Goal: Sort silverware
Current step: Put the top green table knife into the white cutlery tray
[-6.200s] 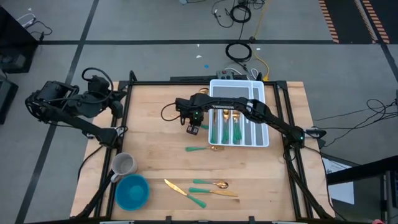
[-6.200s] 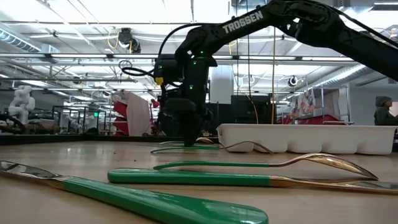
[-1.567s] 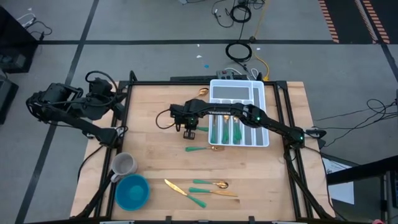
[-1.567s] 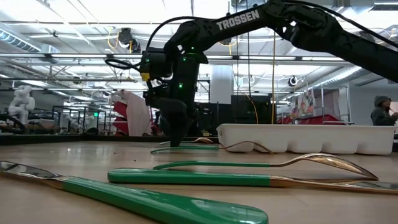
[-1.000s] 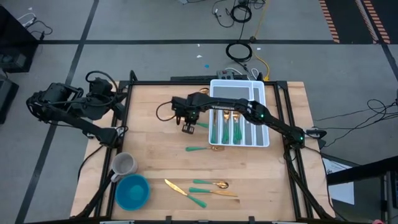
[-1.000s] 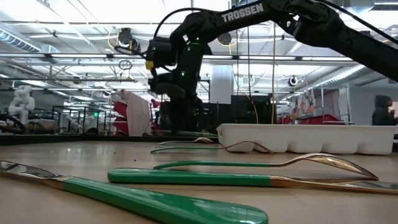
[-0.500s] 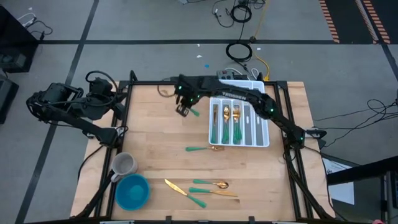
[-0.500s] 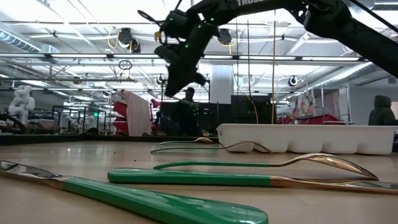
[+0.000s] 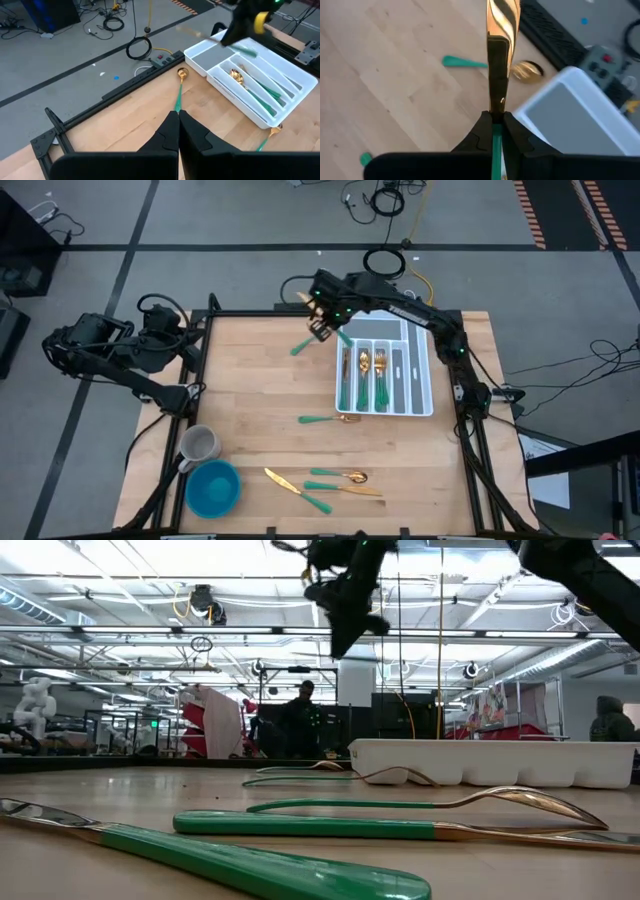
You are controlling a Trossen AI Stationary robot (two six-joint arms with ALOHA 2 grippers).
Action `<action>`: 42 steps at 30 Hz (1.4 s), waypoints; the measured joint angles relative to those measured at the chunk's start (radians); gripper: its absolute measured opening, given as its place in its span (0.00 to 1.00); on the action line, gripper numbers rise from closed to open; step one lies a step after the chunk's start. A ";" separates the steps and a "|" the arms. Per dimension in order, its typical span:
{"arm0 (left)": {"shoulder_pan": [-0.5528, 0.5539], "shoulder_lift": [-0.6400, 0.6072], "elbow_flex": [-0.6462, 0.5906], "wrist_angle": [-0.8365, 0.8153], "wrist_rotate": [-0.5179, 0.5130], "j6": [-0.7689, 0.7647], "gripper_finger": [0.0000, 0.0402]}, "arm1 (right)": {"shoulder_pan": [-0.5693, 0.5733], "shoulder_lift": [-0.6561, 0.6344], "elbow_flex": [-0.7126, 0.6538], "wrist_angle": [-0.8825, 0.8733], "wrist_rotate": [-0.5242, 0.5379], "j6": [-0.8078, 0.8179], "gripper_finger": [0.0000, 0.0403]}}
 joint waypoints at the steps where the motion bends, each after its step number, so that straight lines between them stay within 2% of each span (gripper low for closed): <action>1: 0.000 0.000 0.000 0.000 0.000 0.000 0.00 | 0.000 -0.014 0.000 -0.017 0.014 0.001 0.00; 5: 0.000 0.000 0.000 0.000 0.003 0.000 0.00 | -0.002 -0.088 0.000 -0.074 0.047 0.001 0.00; 14: 0.000 0.000 0.000 0.003 0.010 -0.001 0.00 | -0.022 -0.247 0.000 -0.146 0.050 0.056 0.00; 20: 0.000 0.001 0.000 0.023 0.011 -0.001 0.00 | -0.021 -0.257 -0.008 -0.149 0.050 0.116 0.00; 26: 0.000 0.006 0.000 0.036 0.011 -0.001 0.00 | -0.005 -0.259 -0.102 -0.144 0.048 0.169 0.00; 32: 0.000 0.013 0.000 0.044 0.011 -0.001 0.00 | 0.015 -0.265 -0.234 -0.001 -0.003 0.210 0.00; 35: 0.000 0.016 0.000 0.044 0.011 -0.002 0.00 | 0.026 -0.297 -0.342 0.096 -0.010 0.238 0.00; 39: 0.000 0.017 0.000 0.044 0.013 -0.002 0.00 | 0.029 -0.409 -0.578 0.269 -0.033 0.316 0.00; 42: 0.000 0.017 0.000 0.044 0.016 -0.003 0.00 | 0.035 -0.527 -0.802 0.487 -0.064 0.425 0.00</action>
